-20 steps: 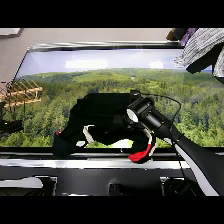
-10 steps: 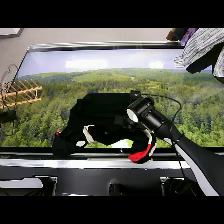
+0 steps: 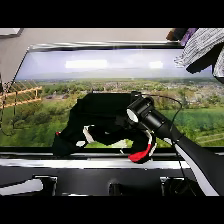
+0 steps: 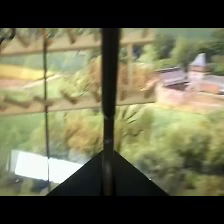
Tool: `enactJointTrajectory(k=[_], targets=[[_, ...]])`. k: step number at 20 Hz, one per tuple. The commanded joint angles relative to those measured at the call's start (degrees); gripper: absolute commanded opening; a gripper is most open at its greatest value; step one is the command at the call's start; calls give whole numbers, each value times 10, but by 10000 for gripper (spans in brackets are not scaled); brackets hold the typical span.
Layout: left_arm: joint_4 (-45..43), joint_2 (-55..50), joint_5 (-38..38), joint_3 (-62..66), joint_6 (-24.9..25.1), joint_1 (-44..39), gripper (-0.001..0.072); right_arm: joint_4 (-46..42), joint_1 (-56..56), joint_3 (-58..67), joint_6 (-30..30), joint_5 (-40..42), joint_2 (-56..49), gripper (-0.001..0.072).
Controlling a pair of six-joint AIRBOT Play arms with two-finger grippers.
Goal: Fold the clothes and pants, and hang the long-sleeved shirts on hangers.
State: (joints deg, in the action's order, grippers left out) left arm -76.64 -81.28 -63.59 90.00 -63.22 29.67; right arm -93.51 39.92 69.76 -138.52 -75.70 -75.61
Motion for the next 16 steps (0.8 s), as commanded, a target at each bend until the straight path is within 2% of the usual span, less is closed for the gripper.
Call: enactJointTrajectory(k=[1,8,11,13,16], targets=[[-7,51,-65,-9,-7,-77,26,-19,0,0,0,-3,0,39],[-8,217,-164,-234,-13,-333,27,-48,0,0,-19,9,0,39],[-11,280,-174,-300,-77,-441,27,-65,0,0,-31,22,0,39],[-12,312,-199,-337,-116,-482,28,-85,0,0,-41,21,0,39],[-18,337,-296,-377,-118,-525,29,-129,0,0,-45,19,0,38]])
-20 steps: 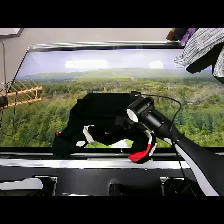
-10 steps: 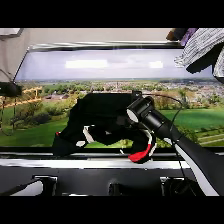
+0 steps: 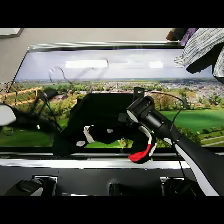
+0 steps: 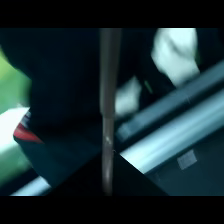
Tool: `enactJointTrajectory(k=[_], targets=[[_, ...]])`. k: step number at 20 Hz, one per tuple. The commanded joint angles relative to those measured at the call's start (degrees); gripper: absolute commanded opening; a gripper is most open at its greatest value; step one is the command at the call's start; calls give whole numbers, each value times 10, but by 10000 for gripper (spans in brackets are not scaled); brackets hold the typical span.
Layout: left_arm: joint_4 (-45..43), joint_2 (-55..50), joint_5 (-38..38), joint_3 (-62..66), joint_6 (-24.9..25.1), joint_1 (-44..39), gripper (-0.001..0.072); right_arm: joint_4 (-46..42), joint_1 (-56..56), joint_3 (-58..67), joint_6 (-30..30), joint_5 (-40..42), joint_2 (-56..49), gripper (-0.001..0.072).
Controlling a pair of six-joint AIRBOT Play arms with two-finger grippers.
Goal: Fold the clothes and pants, and hang the long-sleeved shirts on hangers.
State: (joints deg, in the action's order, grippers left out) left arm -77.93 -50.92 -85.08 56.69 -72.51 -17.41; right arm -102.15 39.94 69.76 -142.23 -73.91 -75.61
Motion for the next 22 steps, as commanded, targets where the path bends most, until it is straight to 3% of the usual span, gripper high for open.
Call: enactJointTrajectory(k=[1,9,14,18,22], targets=[[-8,38,-103,-52,-25,-67,28,-62,0,0,-11,-2,0,38],[-72,131,-126,-75,-25,-130,26,-104,-21,0,-55,-13,-1,38],[-50,154,-155,-76,-15,-134,25,-19,-92,0,-47,28,-1,39],[-35,142,-145,-79,-12,-194,24,24,-101,0,-30,40,-1,39],[-45,102,-115,-79,-56,-253,25,42,-100,0,-24,37,0,39]])
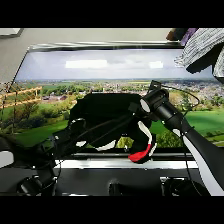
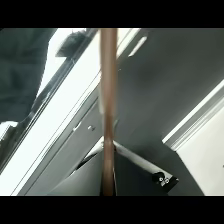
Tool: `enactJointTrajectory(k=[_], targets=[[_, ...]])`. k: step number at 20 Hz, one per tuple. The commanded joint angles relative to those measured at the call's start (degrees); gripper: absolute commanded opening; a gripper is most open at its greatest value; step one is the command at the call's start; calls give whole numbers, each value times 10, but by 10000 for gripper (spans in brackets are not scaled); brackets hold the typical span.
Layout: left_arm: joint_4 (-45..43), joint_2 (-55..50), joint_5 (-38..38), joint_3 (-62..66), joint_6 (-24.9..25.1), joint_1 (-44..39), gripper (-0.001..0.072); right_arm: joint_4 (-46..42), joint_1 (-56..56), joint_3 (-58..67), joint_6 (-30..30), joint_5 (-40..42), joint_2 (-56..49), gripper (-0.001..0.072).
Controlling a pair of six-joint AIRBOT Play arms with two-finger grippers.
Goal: Fold the clothes and pants, and hang the long-sleeved shirts on hangers.
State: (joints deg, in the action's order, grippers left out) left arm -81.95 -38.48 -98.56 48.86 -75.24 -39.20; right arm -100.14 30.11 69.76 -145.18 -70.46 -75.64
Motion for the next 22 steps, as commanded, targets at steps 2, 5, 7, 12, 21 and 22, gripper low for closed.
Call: enactJointTrajectory(k=[2,5,7,12,21,22], targets=[[-8,-52,38,0,-35,-37,24,27,-2,0,15,-2,0,39],[-9,-92,71,0,-44,-36,25,36,-2,0,25,-12,0,38],[-9,-111,83,0,-50,-37,25,36,-2,0,29,-22,0,38],[-34,-126,96,0,-75,-36,24,37,-1,0,45,-36,0,38],[-34,-149,43,29,-6,-37,25,73,-1,5,111,0,63,38],[-34,-157,43,40,-6,-37,25,90,0,5,127,2,67,38]])
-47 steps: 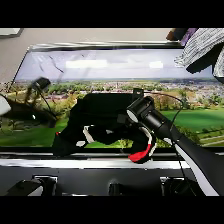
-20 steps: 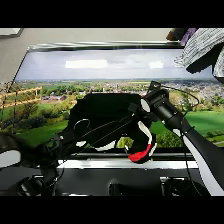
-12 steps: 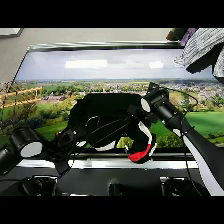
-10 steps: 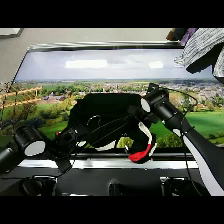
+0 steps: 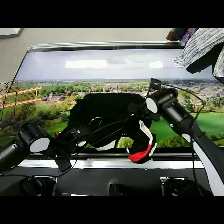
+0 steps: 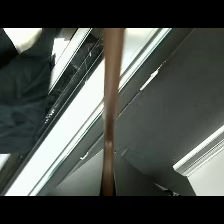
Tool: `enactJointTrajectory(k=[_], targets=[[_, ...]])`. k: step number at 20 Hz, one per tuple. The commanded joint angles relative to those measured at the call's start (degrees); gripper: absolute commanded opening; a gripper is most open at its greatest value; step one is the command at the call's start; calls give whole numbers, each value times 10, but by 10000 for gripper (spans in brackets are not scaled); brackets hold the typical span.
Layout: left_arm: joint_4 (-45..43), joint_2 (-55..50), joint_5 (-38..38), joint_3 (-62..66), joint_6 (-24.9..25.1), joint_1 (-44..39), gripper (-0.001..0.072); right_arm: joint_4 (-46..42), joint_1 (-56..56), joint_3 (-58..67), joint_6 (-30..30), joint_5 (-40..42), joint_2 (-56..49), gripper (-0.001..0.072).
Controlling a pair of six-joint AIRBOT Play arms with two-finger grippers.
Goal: Fold the clothes and pants, and hang the long-sleeved shirts on hangers.
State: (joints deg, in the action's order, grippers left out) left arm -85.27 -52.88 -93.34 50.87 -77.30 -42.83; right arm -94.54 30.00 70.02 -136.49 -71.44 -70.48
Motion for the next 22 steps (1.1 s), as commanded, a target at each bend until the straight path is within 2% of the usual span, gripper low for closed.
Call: enactJointTrajectory(k=[1,4,6,9,15,17,19,22], targets=[[-3,-22,-9,30,15,0,25,38,11,3,48,12,20,38],[-5,-57,-13,54,46,0,25,12,64,21,53,-2,32,38],[-9,-78,-18,64,67,0,25,-37,90,50,45,-40,36,38],[-10,-86,-4,68,88,0,25,-77,92,108,64,-87,37,38],[0,-113,66,86,130,0,26,-59,92,142,84,-101,33,38],[6,-128,98,105,131,0,26,-65,92,142,93,-101,28,38],[24,-135,118,123,155,0,26,-84,92,142,99,-107,20,38],[30,-137,88,130,164,2,26,-152,92,142,101,-138,15,39]])
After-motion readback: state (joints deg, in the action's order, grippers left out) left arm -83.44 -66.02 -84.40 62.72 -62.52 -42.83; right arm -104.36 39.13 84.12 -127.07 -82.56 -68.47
